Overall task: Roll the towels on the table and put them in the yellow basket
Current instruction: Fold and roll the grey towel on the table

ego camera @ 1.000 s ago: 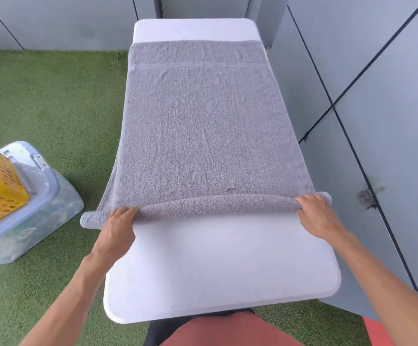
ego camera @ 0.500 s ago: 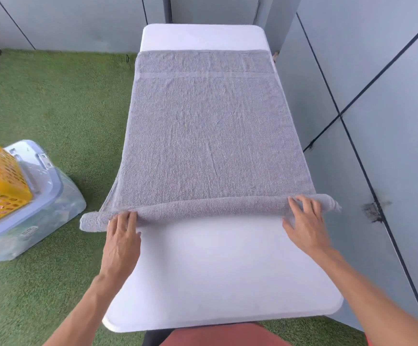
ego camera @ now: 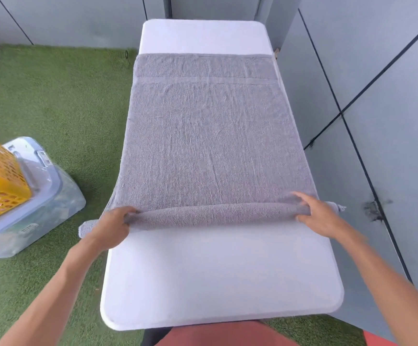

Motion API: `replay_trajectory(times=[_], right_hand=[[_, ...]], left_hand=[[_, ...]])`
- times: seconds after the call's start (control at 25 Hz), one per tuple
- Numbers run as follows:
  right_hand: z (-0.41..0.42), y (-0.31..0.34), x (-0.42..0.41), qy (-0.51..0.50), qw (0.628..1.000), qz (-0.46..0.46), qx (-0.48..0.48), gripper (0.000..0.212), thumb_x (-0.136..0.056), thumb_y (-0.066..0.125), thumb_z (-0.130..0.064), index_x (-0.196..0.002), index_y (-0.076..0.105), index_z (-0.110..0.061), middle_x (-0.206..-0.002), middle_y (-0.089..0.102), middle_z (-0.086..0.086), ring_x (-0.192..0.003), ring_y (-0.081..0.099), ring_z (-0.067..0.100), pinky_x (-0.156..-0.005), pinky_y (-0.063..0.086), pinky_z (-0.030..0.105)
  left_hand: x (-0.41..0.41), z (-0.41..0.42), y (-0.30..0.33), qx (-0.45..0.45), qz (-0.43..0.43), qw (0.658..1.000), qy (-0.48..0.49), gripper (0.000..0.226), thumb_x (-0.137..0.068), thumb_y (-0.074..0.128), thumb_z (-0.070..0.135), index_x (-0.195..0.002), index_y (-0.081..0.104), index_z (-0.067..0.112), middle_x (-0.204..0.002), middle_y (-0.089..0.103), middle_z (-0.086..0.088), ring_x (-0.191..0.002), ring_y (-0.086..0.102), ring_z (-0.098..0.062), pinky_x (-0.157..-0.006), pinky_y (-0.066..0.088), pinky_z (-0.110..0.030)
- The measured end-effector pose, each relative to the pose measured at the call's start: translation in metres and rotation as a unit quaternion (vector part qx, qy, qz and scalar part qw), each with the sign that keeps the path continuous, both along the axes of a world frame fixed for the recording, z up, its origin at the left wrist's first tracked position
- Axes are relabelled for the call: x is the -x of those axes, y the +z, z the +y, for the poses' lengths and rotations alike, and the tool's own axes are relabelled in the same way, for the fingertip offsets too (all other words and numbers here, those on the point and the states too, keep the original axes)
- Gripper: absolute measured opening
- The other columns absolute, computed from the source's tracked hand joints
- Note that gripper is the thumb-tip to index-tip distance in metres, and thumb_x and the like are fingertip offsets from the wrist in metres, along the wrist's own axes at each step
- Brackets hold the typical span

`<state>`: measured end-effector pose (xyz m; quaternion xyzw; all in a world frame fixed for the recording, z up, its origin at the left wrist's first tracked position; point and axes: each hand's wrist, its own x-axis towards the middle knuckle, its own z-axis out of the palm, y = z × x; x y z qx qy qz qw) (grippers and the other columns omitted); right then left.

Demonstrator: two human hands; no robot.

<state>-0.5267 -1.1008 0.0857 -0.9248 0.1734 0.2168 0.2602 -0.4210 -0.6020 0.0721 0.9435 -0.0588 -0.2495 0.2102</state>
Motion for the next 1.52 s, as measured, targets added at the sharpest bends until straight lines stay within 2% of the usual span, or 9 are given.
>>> replay_trajectory(times=[0.08,0.24,0.4,0.56,0.92,1.0,1.16,1.32,1.52], right_hand=[[0.006,-0.001,-0.008,-0.075,0.991,-0.109,-0.021,0.042,-0.080,0.070,-0.006,-0.113,0.057,-0.028,-0.113,0.058,0.002,-0.111,0.054,0.022,-0.090,0.036,0.028],[0.032,-0.012,0.006,-0.013,0.933,-0.256,0.253,0.014,-0.083,0.065,-0.021,-0.095,0.070,-0.025,-0.113,0.056,0.004,-0.110,0.046,0.028,-0.094,0.030,0.042],[0.038,-0.026,0.015,0.058,0.949,-0.185,0.249,0.058,-0.075,0.075,-0.025,-0.128,0.055,-0.012,-0.130,0.050,0.008,-0.120,0.039,0.031,-0.100,0.034,0.045],[0.032,-0.021,-0.015,0.041,0.967,-0.168,0.186,0.045,-0.078,0.068,-0.001,-0.121,0.058,-0.007,-0.117,0.058,0.010,-0.113,0.047,0.034,-0.102,0.033,0.042],[0.008,0.004,0.002,-0.007,0.999,0.031,0.010,0.039,-0.089,0.057,-0.009,-0.125,0.053,-0.021,-0.121,0.055,-0.001,-0.114,0.052,0.020,-0.088,0.039,0.028],[0.011,0.002,-0.007,-0.087,0.995,-0.046,0.007,0.035,-0.086,0.061,-0.009,-0.118,0.056,-0.023,-0.117,0.054,-0.001,-0.104,0.053,0.020,-0.080,0.036,0.027],[0.036,-0.016,0.013,-0.035,0.936,-0.252,0.244,0.011,-0.085,0.064,-0.016,-0.093,0.070,-0.019,-0.116,0.056,0.009,-0.111,0.045,0.030,-0.093,0.034,0.043],[0.039,-0.029,0.031,0.054,0.946,-0.209,0.243,0.050,-0.080,0.069,-0.022,-0.127,0.056,-0.010,-0.129,0.047,0.015,-0.123,0.038,0.035,-0.104,0.033,0.046],[0.023,-0.023,-0.011,0.055,0.976,-0.140,0.161,0.045,-0.077,0.057,0.010,-0.120,0.058,-0.003,-0.112,0.054,0.012,-0.115,0.044,0.035,-0.103,0.032,0.040]], left_hand=[[0.000,-0.002,0.001,0.016,-0.090,0.994,0.062,0.038,-0.081,0.054,-0.010,-0.113,0.060,0.011,-0.108,0.049,-0.011,-0.103,0.051,-0.033,-0.091,0.042,-0.042],[0.030,-0.009,-0.006,-0.091,-0.278,0.956,0.012,0.019,-0.080,0.066,-0.001,-0.095,0.063,0.010,-0.100,0.054,-0.011,-0.087,0.047,-0.032,-0.071,0.041,-0.044],[0.046,-0.015,-0.023,-0.078,-0.264,0.961,-0.039,0.055,-0.074,0.069,-0.002,-0.125,0.049,-0.001,-0.120,0.048,-0.017,-0.104,0.043,-0.036,-0.090,0.043,-0.049],[0.021,-0.023,-0.022,-0.068,-0.225,0.972,-0.015,0.055,-0.073,0.059,-0.019,-0.124,0.048,-0.002,-0.114,0.053,-0.019,-0.103,0.043,-0.035,-0.089,0.045,-0.050],[0.005,0.002,-0.002,-0.007,-0.005,1.000,-0.009,0.044,-0.085,0.050,-0.006,-0.126,0.056,0.010,-0.119,0.061,-0.011,-0.110,0.056,-0.032,-0.093,0.044,-0.038],[-0.001,-0.002,0.003,0.029,-0.045,0.997,0.060,0.034,-0.086,0.055,-0.003,-0.117,0.060,0.011,-0.116,0.057,-0.012,-0.105,0.055,-0.033,-0.088,0.047,-0.043],[0.028,-0.016,0.000,-0.102,-0.267,0.958,0.036,0.018,-0.083,0.064,0.001,-0.098,0.067,0.010,-0.103,0.055,-0.013,-0.091,0.047,-0.033,-0.075,0.042,-0.047],[0.056,-0.021,-0.018,-0.094,-0.261,0.961,-0.019,0.053,-0.074,0.069,-0.001,-0.124,0.050,0.000,-0.118,0.048,-0.017,-0.101,0.044,-0.037,-0.087,0.043,-0.048],[0.024,-0.025,-0.017,-0.092,-0.209,0.974,-0.007,0.051,-0.072,0.054,-0.020,-0.117,0.049,0.003,-0.111,0.051,-0.017,-0.099,0.042,-0.035,-0.084,0.047,-0.049]])
